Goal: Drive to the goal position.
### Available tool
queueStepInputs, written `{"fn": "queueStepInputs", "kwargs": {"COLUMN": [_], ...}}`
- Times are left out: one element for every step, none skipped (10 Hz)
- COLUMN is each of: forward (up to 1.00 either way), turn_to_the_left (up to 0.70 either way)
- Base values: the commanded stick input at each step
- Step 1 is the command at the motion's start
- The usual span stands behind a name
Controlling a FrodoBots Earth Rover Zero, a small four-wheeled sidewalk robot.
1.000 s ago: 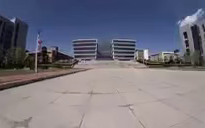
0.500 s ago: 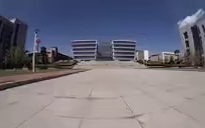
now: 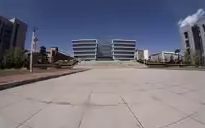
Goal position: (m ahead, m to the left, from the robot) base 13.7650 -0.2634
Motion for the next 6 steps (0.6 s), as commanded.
{"fn": "queueStepInputs", "kwargs": {"forward": [0.70, 0.70, 0.70, 0.70, 0.70, 0.70], "turn_to_the_left": [0.01, 0.01, 0.01, 0.01, 0.01, 0.01]}}
